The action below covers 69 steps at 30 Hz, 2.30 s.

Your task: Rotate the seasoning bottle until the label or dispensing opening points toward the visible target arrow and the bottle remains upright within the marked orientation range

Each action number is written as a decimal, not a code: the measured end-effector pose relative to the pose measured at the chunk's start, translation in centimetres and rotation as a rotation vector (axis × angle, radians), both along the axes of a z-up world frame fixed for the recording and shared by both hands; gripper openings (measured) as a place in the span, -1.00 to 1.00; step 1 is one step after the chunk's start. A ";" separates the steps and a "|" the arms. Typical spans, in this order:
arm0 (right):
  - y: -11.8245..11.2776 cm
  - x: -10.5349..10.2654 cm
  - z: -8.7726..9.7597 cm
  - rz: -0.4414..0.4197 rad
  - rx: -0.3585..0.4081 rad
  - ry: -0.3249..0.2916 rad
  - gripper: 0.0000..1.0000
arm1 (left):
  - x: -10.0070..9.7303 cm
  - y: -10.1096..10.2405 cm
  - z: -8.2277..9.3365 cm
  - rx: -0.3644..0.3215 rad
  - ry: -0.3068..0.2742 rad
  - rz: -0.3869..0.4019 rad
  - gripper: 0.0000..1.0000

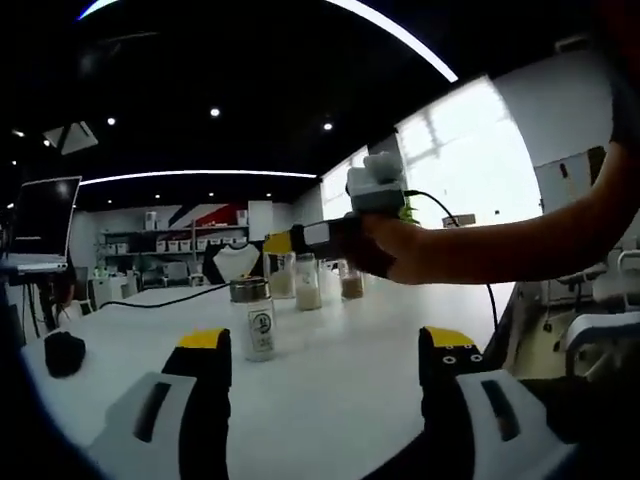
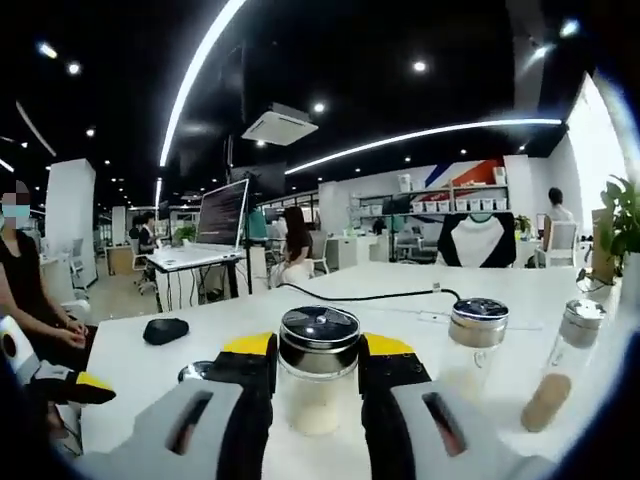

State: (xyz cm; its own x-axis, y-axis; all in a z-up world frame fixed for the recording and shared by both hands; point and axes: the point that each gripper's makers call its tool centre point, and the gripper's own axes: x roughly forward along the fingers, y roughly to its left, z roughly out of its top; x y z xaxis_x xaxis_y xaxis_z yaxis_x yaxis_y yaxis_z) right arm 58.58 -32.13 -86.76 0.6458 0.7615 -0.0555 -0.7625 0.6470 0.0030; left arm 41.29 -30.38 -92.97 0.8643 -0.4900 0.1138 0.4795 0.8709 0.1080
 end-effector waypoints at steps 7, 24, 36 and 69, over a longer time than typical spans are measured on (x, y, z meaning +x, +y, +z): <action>-0.7 -0.8 -0.4 0.002 -0.015 -0.001 -0.41 | -0.5 -0.5 1.2 -0.002 -0.074 -0.023 0.34; -2.2 -5.8 -1.4 0.058 0.002 0.016 -0.41 | -0.5 -2.3 -0.7 0.023 0.042 -0.092 0.36; -1.5 -10.4 -1.7 0.102 -0.027 -0.022 -0.41 | -0.2 -1.8 -1.4 0.040 0.075 -0.052 0.30; -0.8 -18.5 -3.0 0.007 0.100 0.037 -0.40 | -1.0 -3.1 -1.6 0.051 0.030 -0.028 -0.28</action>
